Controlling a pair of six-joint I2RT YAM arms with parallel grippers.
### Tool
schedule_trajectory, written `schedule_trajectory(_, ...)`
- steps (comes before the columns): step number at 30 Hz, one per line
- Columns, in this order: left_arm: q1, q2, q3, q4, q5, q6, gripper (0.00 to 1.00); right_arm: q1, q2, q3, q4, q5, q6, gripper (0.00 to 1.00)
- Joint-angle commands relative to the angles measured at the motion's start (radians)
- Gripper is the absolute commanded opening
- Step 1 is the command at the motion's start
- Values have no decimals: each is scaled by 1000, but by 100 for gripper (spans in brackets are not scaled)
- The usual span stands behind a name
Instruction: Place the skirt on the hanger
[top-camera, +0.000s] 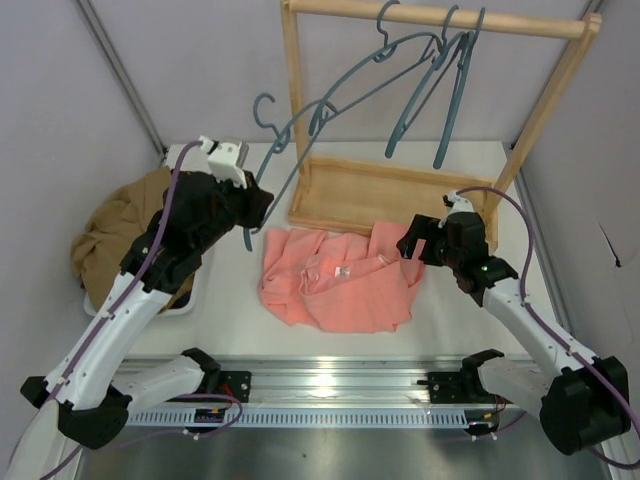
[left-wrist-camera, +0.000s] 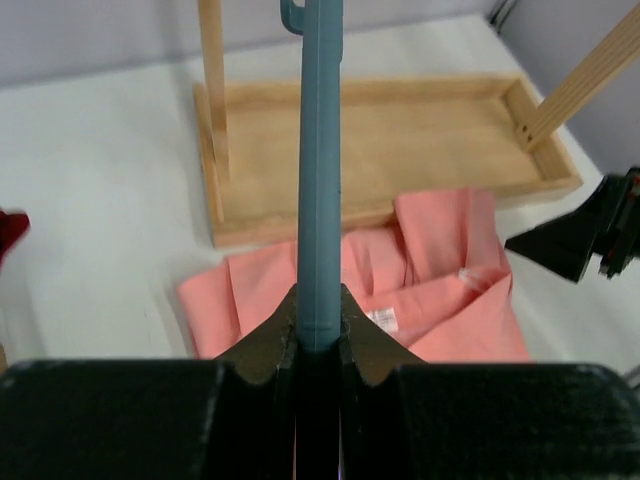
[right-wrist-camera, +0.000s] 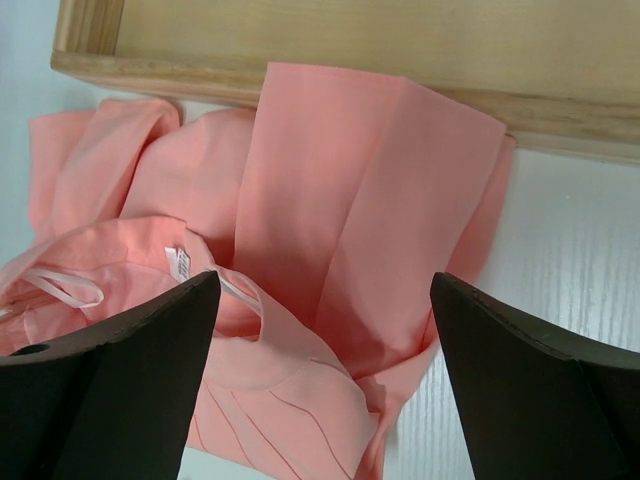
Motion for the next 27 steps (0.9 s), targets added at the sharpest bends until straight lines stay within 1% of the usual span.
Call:
schedule_trajectory(1, 5, -68, -122, 22, -18, -103, 0, 36, 52, 67, 55, 48, -49, 92)
schedule_trajectory(3, 7, -98, -186, 14, -17, -131, 0, 40, 81, 75, 78, 38, -35, 89)
schedule_trajectory(4, 7, -112, -246, 7, -18, -140, 0, 43, 86, 73, 90, 27, -32, 88)
schedule_trajectory(5, 7, -142, -263, -1, -18, -155, 0, 60, 90, 66, 107, 21, -36, 86)
schedule_trajectory(6, 7, -156, -282, -2, -6, -163, 0, 72, 95, 60, 138, 8, -50, 85)
schedule_trajectory(7, 8, -168, -344, -1, 2, -171, 0, 85, 96, 55, 149, 8, -84, 84)
schedule_trajectory(8, 8, -193, -366, 20, 18, -192, 0, 109, 101, 55, 152, 11, -99, 84)
schedule_trajectory(9, 8, -202, -389, 30, 41, -206, 0, 120, 110, 56, 156, 11, -117, 82)
schedule_trajectory(10, 8, -210, -426, 42, 117, -217, 0, 128, 115, 56, 157, 7, -137, 81)
schedule_trajectory(12, 8, -230, -489, 92, 188, -255, 0, 149, 123, 61, 150, -14, -197, 78)
schedule_trajectory(13, 7, -239, -504, 112, 263, -264, 0, 152, 121, 61, 150, -27, -217, 68)
schedule_trajectory(15, 5, -266, -526, 152, 317, -272, 0, 158, 116, 52, 158, -45, -265, 62)
schedule_trajectory(16, 2, -270, -526, 154, 344, -271, 0, 158, 112, 50, 161, -42, -269, 56)
schedule_trajectory(18, -1, -279, -515, 146, 351, -260, 0, 158, 112, 61, 153, -15, -279, 52)
schedule_trajectory(19, -2, -279, -516, 151, 358, -261, 0, 158, 113, 66, 147, 2, -285, 45)
schedule_trajectory(22, -15, -273, -541, 203, 408, -292, 0, 154, 112, 70, 129, 15, -325, 36)
schedule_trajectory(24, -28, -268, -582, 235, 433, -329, 0, 152, 112, 69, 121, -13, -345, 33)
schedule_trajectory(25, -50, -265, -599, 260, 433, -338, 0, 152, 113, 69, 120, -31, -346, 34)
schedule_trajectory(26, -61, -265, -608, 264, 418, -350, 0, 154, 118, 67, 124, -68, -351, 35)
schedule_trajectory(27, -84, -262, -622, 269, 408, -355, 0, 157, 121, 64, 126, -80, -351, 40)
